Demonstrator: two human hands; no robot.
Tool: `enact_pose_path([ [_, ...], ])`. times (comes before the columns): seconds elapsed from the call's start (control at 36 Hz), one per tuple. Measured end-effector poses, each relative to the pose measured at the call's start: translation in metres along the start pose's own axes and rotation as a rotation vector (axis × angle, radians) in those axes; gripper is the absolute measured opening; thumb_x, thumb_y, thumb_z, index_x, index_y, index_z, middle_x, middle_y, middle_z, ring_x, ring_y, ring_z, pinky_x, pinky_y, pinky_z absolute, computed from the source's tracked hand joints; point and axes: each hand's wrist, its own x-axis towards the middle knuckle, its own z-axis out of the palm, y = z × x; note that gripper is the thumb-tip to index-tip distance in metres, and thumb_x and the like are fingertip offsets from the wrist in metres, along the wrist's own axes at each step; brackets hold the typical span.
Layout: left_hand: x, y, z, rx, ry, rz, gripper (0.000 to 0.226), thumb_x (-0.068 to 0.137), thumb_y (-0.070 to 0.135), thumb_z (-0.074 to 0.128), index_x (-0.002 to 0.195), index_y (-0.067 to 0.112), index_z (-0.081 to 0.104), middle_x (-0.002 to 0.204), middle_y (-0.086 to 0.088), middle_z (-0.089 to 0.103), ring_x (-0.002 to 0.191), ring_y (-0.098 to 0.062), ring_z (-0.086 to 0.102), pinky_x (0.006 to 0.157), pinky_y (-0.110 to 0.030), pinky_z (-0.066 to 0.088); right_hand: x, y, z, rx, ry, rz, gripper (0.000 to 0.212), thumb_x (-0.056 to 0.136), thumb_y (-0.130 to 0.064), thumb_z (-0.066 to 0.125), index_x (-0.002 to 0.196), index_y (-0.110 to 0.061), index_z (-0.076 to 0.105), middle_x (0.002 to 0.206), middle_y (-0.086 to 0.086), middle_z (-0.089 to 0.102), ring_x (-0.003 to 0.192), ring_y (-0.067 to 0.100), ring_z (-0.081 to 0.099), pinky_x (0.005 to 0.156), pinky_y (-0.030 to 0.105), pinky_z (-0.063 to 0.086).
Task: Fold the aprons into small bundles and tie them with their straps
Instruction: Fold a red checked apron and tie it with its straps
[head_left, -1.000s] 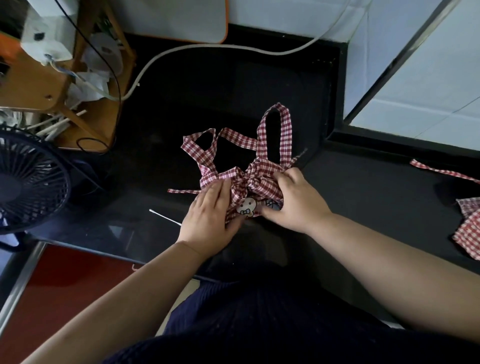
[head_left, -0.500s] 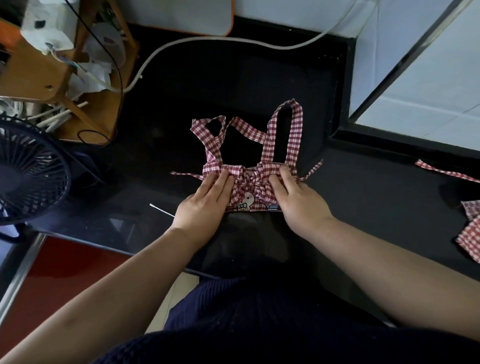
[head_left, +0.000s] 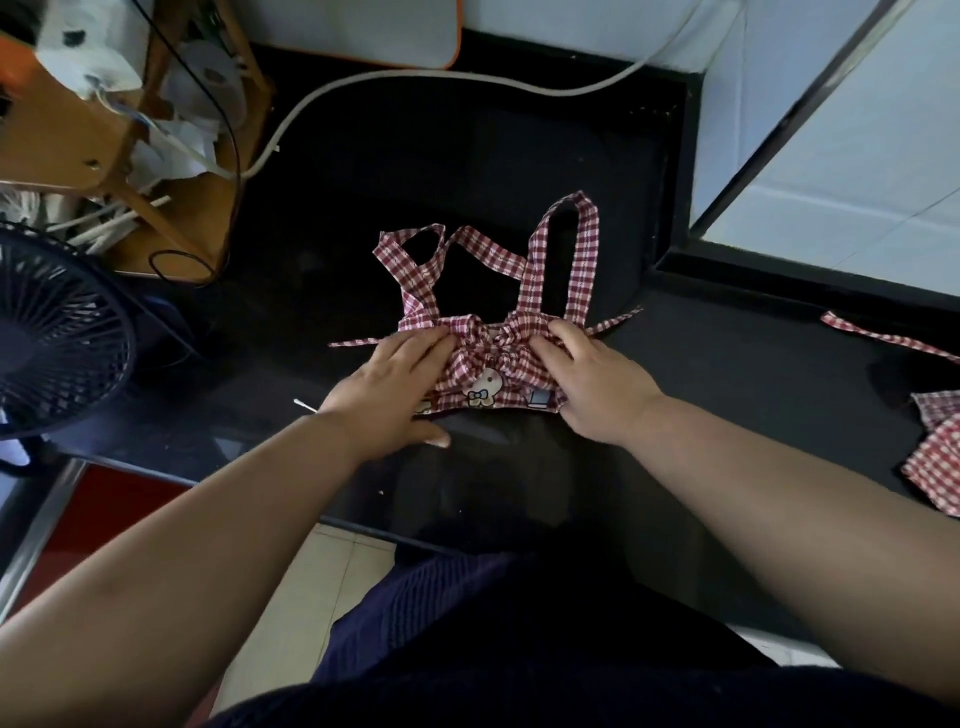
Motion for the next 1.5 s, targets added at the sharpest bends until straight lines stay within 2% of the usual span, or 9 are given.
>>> enact_pose_path([
  [0.14, 0.009, -0.001, -0.01, -0.058, 0.075, 0.005, 0.079, 0.087, 0.029, 0.065, 0.152, 0.021, 0.021, 0.153, 0.004, 0.027, 0.138, -0.022, 0.025, 0.107, -0.039, 0.039, 0.002, 0.009, -0.009, 0.184, 0.027, 0.012, 0.053, 0.092, -0.022, 0.055, 0.141, -0.01, 0.041, 0.147, 0.005, 0.034, 0.13, 0.023, 0.041, 0.104, 0.031, 0.038],
  [0.22, 0.01, -0.003, -0.029, -0.357, 0.149, -0.044, 0.061, 0.081, 0.02, 0.065, 0.138, 0.022, 0.042, 0.115, 0.0, 0.059, 0.109, -0.023, 0.057, 0.089, -0.036, 0.049, 0.003, 0.013, -0.021, 0.473, 0.123, 0.079, 0.01, 0.087, -0.015, 0.059, 0.094, -0.01, 0.063, 0.096, 0.002, 0.059, 0.093, 0.021, 0.057, 0.079, 0.029, 0.043],
  [0.31, 0.008, -0.004, -0.046, -0.655, 0.197, -0.187, 0.045, 0.08, 0.015, 0.067, 0.122, 0.025, 0.054, 0.091, 0.004, 0.063, 0.085, -0.016, 0.061, 0.072, -0.026, 0.048, 0.003, 0.014, -0.028, 0.976, 0.221, 0.283, 0.027, 0.086, -0.007, 0.057, 0.061, -0.015, 0.053, 0.063, -0.002, 0.055, 0.067, 0.016, 0.053, 0.062, 0.028, 0.037],
  [0.42, 0.008, -0.003, -0.044, -1.26, 0.28, -0.323, 0.013, 0.083, 0.006, 0.065, 0.09, 0.017, 0.064, 0.083, 0.0, 0.068, 0.08, -0.017, 0.065, 0.07, -0.029, 0.052, 0.003, 0.009, -0.035, 1.618, 0.088, 0.384, 0.012, 0.09, -0.02, 0.06, 0.088, -0.01, 0.066, 0.09, 0.003, 0.071, 0.092, 0.022, 0.064, 0.08, 0.033, 0.049],
  [0.53, 0.01, 0.001, -0.031, -1.511, 0.287, -0.475, 0.006, 0.089, 0.015, 0.063, 0.091, 0.01, 0.066, 0.085, -0.004, 0.072, 0.085, -0.023, 0.069, 0.072, -0.034, 0.055, 0.002, 0.001, -0.035, 1.357, -0.042, 0.257, 0.065, 0.058, -0.052, 0.076, 0.115, -0.024, 0.063, 0.112, -0.004, 0.07, 0.105, 0.014, 0.066, 0.096, 0.034, 0.048],
  [0.75, 0.006, 0.031, -0.036, -1.133, 0.299, -0.577, 0.082, 0.062, 0.048, 0.086, 0.124, 0.02, 0.041, 0.108, 0.009, 0.059, 0.096, -0.011, 0.06, 0.077, -0.027, 0.051, 0.01, -0.003, -0.027, 1.18, 0.13, 0.385, 0.068, 0.072, -0.047, 0.076, 0.13, -0.02, 0.052, 0.118, -0.005, 0.064, 0.106, 0.015, 0.063, 0.096, 0.037, 0.05],
  [0.86, 0.009, 0.041, -0.035, -0.972, 0.394, -0.704, 0.073, 0.068, 0.047, 0.082, 0.115, 0.015, 0.036, 0.088, 0.009, 0.05, 0.077, -0.009, 0.053, 0.059, -0.025, 0.046, 0.006, -0.016, -0.034, 0.999, 0.176, 0.337, 0.049, 0.082, -0.04, 0.071, 0.124, -0.02, 0.052, 0.113, -0.007, 0.059, 0.104, 0.012, 0.057, 0.09, 0.026, 0.046],
  [0.94, 0.01, 0.049, -0.033, -0.837, 0.447, -0.72, 0.065, 0.071, 0.043, 0.078, 0.105, 0.015, 0.031, 0.089, 0.003, 0.053, 0.089, -0.022, 0.057, 0.075, -0.038, 0.052, 0.003, -0.029, -0.039, 0.891, 0.193, 0.267, 0.021, 0.086, -0.037, 0.067, 0.098, -0.021, 0.059, 0.101, -0.005, 0.063, 0.092, 0.011, 0.059, 0.078, 0.021, 0.047],
  [1.5, 0.013, 0.056, -0.029, -0.353, 0.268, -0.353, 0.085, 0.081, 0.027, 0.071, 0.143, 0.008, 0.017, 0.126, -0.014, 0.051, 0.121, -0.032, 0.046, 0.098, -0.034, 0.037, 0.014, -0.041, -0.047, 0.75, 0.087, 0.297, 0.03, 0.093, -0.042, 0.056, 0.079, -0.015, 0.054, 0.075, -0.001, 0.06, 0.067, 0.014, 0.057, 0.055, 0.022, 0.042],
])
